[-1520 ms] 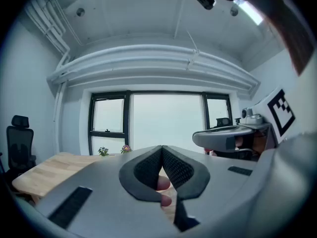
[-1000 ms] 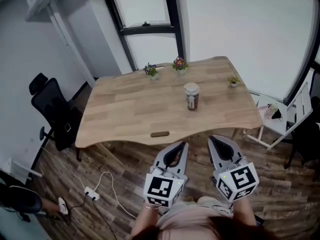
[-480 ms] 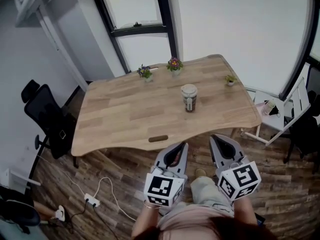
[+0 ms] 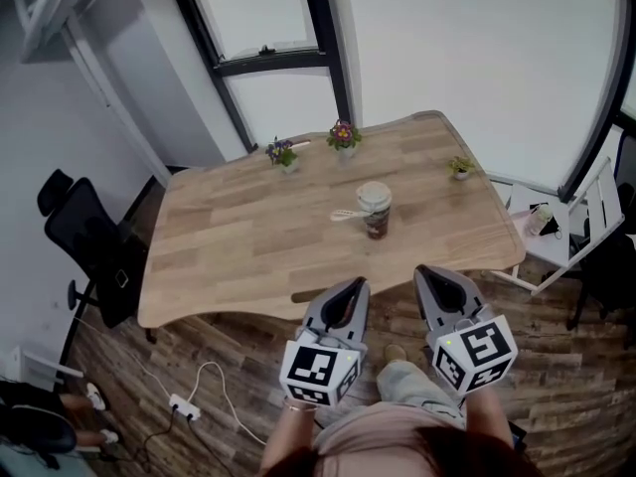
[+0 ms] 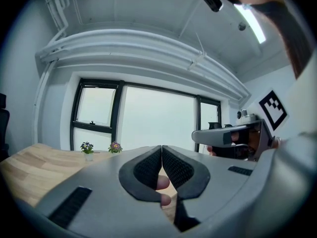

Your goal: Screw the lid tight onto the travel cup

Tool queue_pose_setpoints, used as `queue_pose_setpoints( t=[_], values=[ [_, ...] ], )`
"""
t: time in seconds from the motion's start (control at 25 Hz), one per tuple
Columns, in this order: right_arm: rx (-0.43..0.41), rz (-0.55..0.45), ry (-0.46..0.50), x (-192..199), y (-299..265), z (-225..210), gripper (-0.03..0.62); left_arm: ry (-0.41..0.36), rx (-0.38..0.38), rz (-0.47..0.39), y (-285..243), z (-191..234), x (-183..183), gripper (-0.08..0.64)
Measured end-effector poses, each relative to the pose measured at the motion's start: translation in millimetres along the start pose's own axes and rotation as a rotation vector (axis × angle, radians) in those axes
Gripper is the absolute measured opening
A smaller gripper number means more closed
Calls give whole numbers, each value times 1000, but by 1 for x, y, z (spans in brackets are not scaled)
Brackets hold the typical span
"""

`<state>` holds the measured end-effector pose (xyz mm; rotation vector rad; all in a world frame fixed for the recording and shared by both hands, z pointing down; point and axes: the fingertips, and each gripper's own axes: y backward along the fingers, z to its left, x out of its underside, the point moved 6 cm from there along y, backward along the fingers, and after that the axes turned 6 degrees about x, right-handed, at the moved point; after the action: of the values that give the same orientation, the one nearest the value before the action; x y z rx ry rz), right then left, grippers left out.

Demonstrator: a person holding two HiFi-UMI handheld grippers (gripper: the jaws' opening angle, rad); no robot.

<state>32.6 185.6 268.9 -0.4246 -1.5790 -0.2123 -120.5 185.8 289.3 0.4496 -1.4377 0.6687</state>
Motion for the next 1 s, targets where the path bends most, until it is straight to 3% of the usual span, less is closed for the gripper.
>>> queue_pose_setpoints(
  t=[0.4, 1.0],
  values=[
    [-33, 42, 10, -9, -62, -46, 0, 40, 7, 42, -70, 27, 8, 5],
    [-158, 99, 26, 4, -147, -93, 3, 144, -108, 125, -150, 59, 60, 92]
  ],
)
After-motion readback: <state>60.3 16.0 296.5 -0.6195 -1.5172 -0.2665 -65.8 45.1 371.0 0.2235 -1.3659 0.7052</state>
